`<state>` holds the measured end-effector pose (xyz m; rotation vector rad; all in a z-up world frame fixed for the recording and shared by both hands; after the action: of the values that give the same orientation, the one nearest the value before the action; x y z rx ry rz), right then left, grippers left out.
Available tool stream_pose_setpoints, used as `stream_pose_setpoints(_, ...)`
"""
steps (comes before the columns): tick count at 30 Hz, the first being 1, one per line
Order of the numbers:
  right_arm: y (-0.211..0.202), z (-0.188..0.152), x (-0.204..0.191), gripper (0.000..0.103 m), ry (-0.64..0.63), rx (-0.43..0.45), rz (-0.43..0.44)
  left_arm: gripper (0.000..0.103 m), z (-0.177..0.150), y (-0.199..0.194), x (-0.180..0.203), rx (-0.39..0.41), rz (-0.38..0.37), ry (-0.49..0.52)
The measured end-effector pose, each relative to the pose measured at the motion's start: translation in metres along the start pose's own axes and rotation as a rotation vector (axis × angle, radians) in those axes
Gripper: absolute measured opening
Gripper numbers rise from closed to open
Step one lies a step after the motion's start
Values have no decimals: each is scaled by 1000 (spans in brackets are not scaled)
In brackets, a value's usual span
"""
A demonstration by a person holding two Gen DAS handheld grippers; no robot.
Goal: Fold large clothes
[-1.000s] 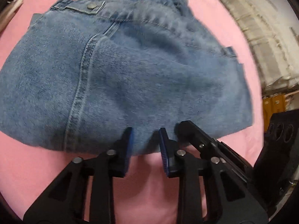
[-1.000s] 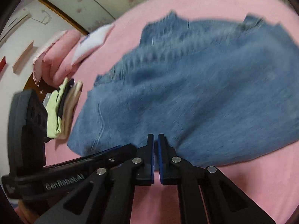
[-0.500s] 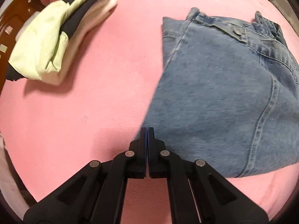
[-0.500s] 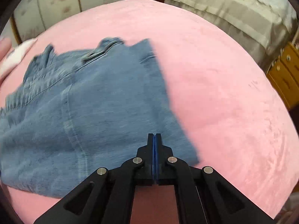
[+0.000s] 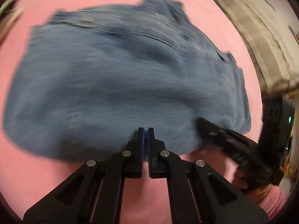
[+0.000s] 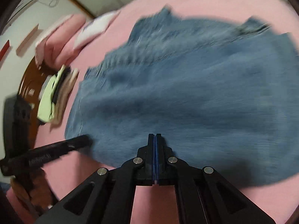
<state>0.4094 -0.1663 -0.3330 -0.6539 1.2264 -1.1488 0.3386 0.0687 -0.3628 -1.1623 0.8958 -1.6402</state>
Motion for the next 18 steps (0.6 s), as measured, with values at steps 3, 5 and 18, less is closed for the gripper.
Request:
stream_pose_setpoints(3, 20, 15, -4, 0, 0, 18, 6, 1, 23, 29, 11, -4, 30, 21)
stream_pose_setpoints(5, 25, 30, 0, 0, 33, 34, 17, 1, 46, 42, 7, 27, 29, -4)
stream_pose_setpoints(18, 73, 152, 12, 0, 49, 173, -32, 1, 125, 45, -68, 193, 105, -226)
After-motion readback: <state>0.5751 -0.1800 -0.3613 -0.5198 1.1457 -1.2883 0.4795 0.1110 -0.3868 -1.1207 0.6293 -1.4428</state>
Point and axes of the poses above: each gripper's, at about its wrist camera, not at the fingertips, and y roughly the way its jaws point, x to its right, z to its top, the point moved 8 cm from there along y, roughly the way its jaws point, and after that the axes turned 8 degrees about y, right-handed, at the moved point
